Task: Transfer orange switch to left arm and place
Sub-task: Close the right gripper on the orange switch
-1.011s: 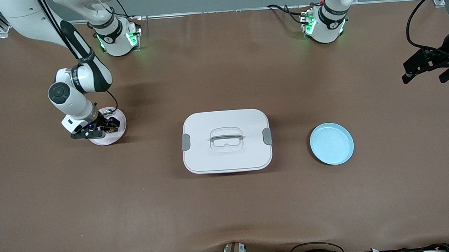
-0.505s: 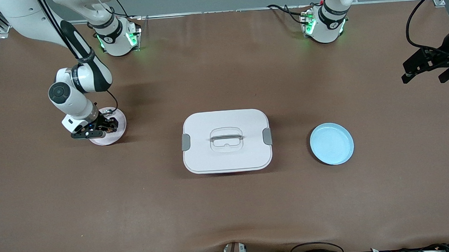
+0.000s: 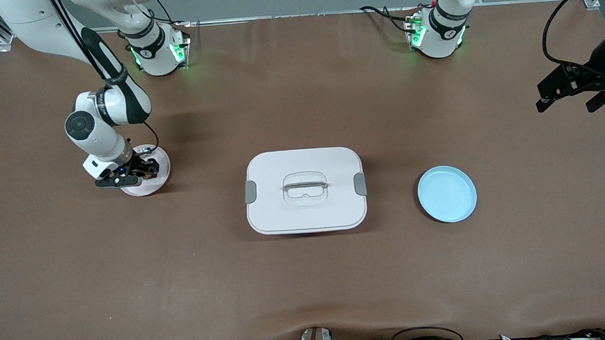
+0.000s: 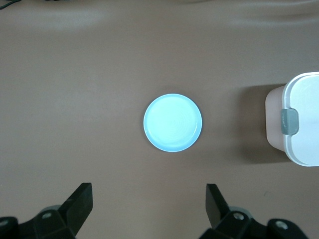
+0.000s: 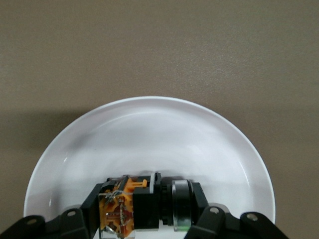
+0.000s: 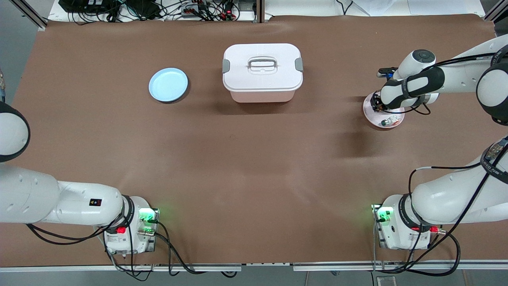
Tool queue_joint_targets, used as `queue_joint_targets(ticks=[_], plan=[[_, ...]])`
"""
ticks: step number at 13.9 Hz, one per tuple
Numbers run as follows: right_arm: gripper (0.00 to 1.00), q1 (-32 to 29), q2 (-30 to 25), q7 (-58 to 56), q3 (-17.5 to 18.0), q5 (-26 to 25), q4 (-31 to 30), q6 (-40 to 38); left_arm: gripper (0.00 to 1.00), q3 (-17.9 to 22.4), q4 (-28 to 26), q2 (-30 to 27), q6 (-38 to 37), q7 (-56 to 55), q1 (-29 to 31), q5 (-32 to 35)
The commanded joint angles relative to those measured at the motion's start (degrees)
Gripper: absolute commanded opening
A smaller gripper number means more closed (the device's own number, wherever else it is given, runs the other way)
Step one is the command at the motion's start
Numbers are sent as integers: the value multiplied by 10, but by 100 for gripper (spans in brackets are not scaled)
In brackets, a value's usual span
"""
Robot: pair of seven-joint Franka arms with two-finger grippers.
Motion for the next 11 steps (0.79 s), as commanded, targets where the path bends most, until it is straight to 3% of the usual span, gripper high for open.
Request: queue_joint_targets(ticks=[1,4,6,11], plan=[[0,-10,-15,13,5,-15,-1,-8,100,-10,14,3,-13,5,3,4],[0,-11,-22,13,4,-14,3,-17,100,-20,16,-2,-24,2,8,-28],[0,-10,-35,9,5,-15,31,-92,100,-18,33,1,-37,0,9,-57],[0,24,-103,-55,8,-15,40,-144,100,-17,35,0,-45,-2,12,-142]])
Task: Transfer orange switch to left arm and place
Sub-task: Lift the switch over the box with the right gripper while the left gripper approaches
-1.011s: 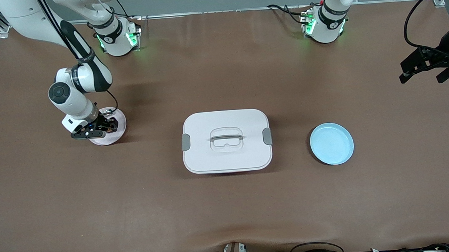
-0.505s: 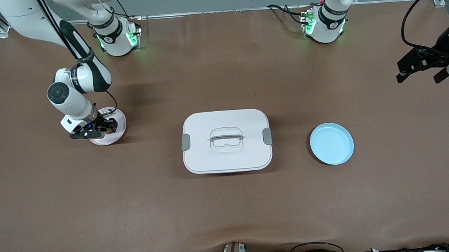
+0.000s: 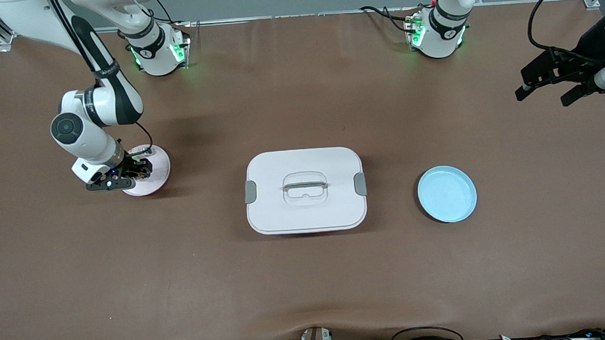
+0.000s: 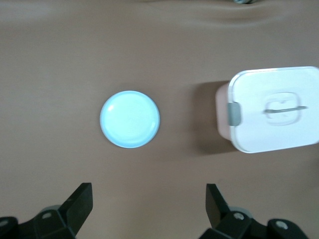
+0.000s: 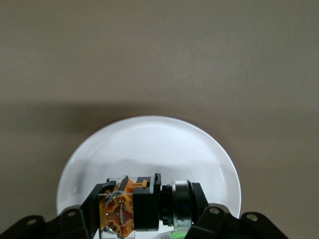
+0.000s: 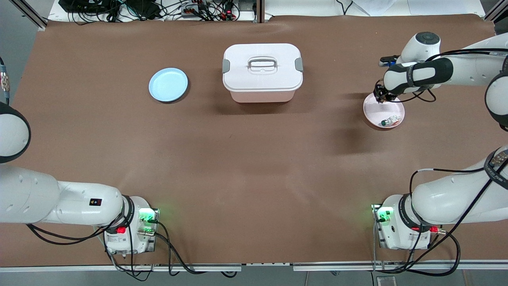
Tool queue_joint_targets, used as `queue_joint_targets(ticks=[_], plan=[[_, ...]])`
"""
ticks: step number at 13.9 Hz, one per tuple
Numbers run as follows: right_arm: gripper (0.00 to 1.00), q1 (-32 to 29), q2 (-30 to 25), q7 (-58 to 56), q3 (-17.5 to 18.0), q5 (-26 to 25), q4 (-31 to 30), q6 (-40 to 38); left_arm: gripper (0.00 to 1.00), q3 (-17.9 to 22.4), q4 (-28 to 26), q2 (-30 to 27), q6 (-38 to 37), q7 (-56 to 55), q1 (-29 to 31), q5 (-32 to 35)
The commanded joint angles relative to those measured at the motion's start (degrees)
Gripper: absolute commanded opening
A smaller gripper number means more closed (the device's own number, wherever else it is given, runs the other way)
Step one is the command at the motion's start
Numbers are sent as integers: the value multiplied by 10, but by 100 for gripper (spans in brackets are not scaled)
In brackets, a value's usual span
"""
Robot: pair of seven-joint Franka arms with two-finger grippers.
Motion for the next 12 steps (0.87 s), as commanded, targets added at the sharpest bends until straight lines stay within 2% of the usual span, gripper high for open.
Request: queue_joint_targets(ticks=[1,5,9,10,12], plan=[[0,19,-55,-54,2,-11,5,-51,100,-4,11,0,-14,-4,6,-46],[0,37,-69,-65,7,-10,92,-175,100,0,9,5,-14,-33,8,-136],[0,82,-60,-44,7,-1,232,-324,100,0,7,28,-7,-97,5,-248],[0,94,-56,-34,7,11,259,-356,100,-2,9,34,-1,-98,1,-265],[0,106,-55,60,7,81,300,-394,100,-6,9,49,7,-99,-3,-301]])
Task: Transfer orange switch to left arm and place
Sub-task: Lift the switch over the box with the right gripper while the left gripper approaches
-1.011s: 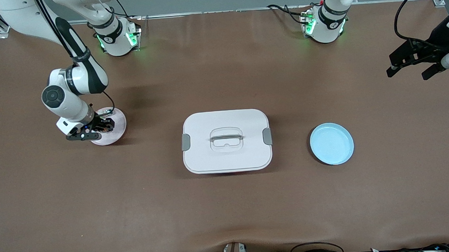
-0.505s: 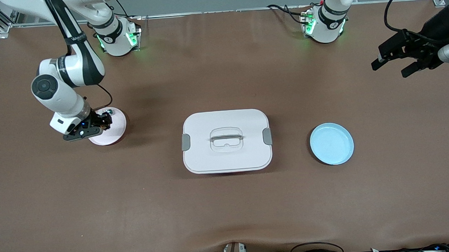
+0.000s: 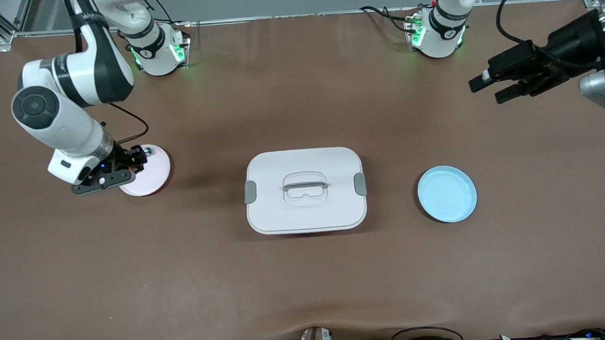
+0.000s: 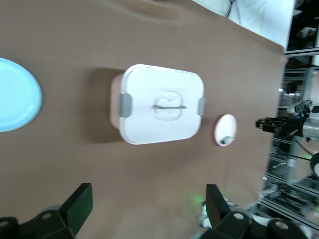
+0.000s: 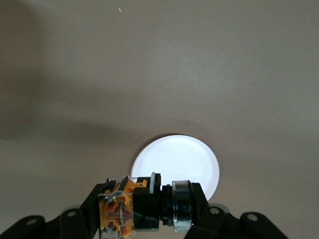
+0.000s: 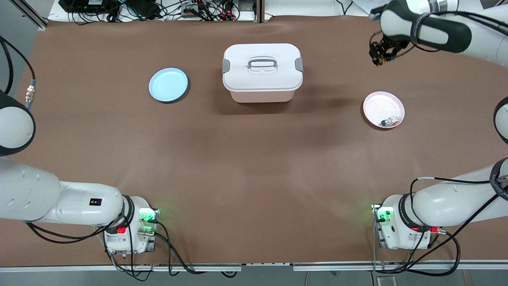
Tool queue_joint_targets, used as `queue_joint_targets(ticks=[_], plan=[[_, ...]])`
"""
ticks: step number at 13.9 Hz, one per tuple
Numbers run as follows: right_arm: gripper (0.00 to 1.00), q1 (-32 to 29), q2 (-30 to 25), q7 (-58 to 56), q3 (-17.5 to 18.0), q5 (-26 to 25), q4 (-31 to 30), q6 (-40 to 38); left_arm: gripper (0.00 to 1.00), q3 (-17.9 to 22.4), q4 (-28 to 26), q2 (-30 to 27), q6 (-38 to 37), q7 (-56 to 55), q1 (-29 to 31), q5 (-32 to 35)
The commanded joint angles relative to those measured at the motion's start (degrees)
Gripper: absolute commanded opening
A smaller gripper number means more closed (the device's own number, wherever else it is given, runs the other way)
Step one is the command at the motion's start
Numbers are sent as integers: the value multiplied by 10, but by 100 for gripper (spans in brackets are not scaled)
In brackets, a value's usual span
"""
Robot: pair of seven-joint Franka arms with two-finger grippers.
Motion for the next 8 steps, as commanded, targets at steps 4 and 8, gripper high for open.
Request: queue_joint_targets(ticks=[4,8], plan=[[0,62,53,245,-4,123,166,-94,100,-27,4,33,46,-28,-19,-74],[0,100,133,520,-4,221,290,-103,100,-56,3,53,114,-55,-34,-115]])
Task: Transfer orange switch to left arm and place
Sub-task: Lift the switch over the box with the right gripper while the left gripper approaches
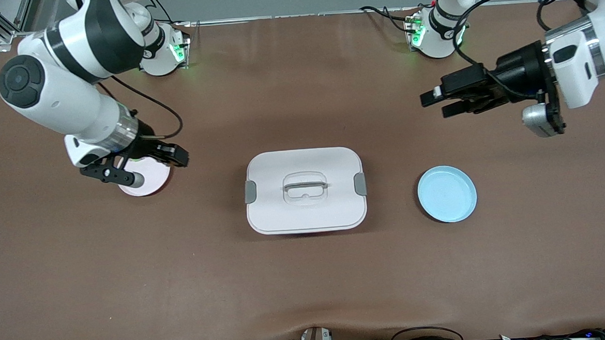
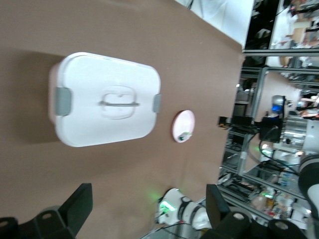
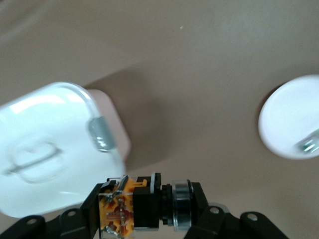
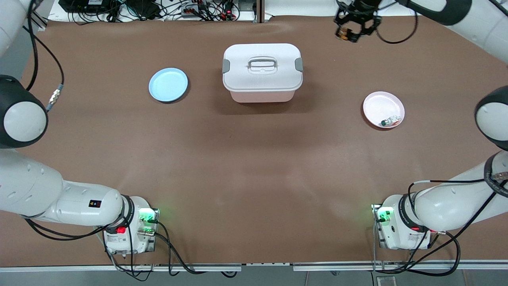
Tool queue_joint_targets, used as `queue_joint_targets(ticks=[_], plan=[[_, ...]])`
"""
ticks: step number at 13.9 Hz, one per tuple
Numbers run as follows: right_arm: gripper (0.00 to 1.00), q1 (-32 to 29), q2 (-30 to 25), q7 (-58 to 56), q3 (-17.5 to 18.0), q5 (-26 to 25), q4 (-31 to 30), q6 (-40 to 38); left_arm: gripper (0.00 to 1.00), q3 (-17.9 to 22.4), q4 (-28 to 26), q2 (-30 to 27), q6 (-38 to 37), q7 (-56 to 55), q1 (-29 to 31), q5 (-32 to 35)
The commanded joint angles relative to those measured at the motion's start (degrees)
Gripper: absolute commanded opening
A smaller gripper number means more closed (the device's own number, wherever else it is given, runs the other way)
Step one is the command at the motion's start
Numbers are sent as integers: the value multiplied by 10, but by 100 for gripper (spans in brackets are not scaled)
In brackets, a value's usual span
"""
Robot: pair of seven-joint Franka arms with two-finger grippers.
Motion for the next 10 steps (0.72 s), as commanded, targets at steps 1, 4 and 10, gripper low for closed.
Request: queue_joint_targets(ticks=[1,4,10], plan=[[0,24,79,153,-5,50,104,-16,100,-28,3,16,55,-20,-4,-26],[0,59,135,327,-4,56,190,-14,100,-69,-11,27,135,-34,-4,-55],[0,96,255,598,1,90,336,17,100,-157,-25,87,329,-33,-7,-96]])
